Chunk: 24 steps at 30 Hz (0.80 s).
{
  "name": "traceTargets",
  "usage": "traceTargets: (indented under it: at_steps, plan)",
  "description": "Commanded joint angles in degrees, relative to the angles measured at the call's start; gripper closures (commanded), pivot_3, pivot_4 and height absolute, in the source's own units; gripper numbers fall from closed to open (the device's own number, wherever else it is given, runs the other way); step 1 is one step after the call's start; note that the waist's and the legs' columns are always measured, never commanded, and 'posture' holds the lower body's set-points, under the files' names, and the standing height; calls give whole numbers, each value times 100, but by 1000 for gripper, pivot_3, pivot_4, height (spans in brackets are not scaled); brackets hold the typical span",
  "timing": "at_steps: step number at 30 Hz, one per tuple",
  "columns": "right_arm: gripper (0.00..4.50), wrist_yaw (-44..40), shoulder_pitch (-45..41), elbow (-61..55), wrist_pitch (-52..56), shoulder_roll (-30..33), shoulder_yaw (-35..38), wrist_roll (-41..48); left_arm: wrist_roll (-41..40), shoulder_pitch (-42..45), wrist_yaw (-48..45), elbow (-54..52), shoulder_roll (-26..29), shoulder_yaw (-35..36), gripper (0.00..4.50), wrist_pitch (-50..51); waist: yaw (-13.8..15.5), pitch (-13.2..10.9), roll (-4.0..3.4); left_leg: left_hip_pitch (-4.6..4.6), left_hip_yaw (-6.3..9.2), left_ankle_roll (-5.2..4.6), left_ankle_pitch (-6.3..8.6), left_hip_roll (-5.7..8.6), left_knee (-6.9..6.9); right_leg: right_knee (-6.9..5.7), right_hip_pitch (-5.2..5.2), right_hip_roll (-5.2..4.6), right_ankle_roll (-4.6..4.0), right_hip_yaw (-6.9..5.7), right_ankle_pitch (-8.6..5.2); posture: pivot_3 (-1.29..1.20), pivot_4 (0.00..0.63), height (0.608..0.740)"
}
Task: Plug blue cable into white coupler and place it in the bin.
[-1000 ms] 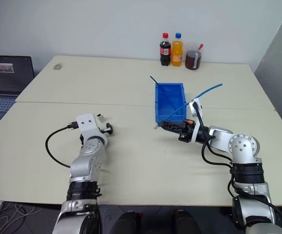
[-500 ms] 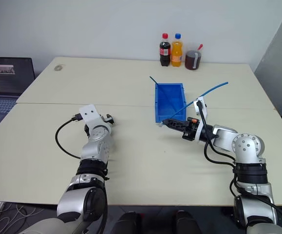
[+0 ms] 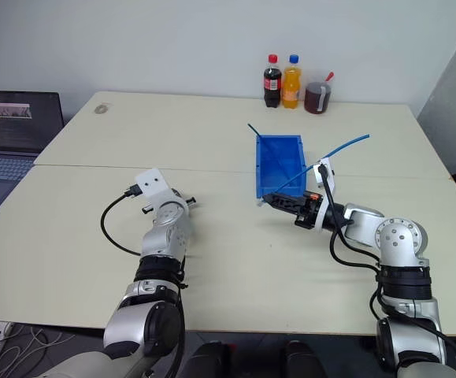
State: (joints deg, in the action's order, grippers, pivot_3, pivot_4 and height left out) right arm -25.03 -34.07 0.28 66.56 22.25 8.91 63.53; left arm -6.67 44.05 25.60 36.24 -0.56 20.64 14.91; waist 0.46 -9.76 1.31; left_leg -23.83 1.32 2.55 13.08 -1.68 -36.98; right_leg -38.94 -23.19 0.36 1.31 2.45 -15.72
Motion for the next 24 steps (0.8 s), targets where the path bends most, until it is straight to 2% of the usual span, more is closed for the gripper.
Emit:
traceTargets:
  at_steps: [1,3,7,10,13,17,21,24]
  plan:
    - [4334,-12,28,-234,-125,-14,181,-30,-59,-158,-322,84,37,-190,3688,387,-1,0,0,0,0,0,0,0,0,0,0,0,0,0,0,0,150,740]
    - [4334,6,12,-314,-143,-18,185,-52,57,-312,-1281,-241,372,-666,3688,481,-23,0,-1,1,0,0,0,0,1,-1,0,0,1,0,0,0,150,740]
    - [4334,-223,-267,-605,-282,226,-15,-341,-265,-1248,-4610,-1876,1487,-2166,3688,724,-120,-5,-7,1,1,3,-2,-3,5,-3,-5,4,-6,0,3,0,150,740]
    - [4334,-917,-498,-877,-731,677,-780,-1114,-1135,-2096,-7266,-3351,2678,-2837,3688,916,-200,-14,-6,-5,-2,7,-2,-4,11,2,-13,0,-16,2,7,0,150,740]
    - [4334,-1599,-603,-943,-1457,964,-1612,-1977,-1559,-2293,-8969,-3804,3381,-3286,3688,850,-230,-18,-1,-5,0,6,-1,-9,21,7,-16,1,-26,-2,1,0,150,740]
    - [4334,-2294,-605,-861,-2285,1049,-2377,-2837,-1185,-1878,-9837,-2832,3248,-3690,3688,-109,-209,-23,-5,-2,8,3,-2,-13,20,-1,-16,7,-9,-13,-19,0,150,740]
    - [4334,-2752,-395,-821,-3037,1077,-3114,-3690,-448,-1350,-10297,-1214,3023,-4068,3688,-1482,-214,-26,3,-3,2,1,-2,-12,3,2,-12,8,-6,-5,-19,0,150,740]
    - [4334,-2929,-275,-771,-3298,1013,-3339,-4026,-232,-1060,-10462,-412,2830,-4104,3688,-2125,-210,-27,4,-4,1,1,-2,-12,4,3,-13,8,-6,-4,-19,0,150,740]
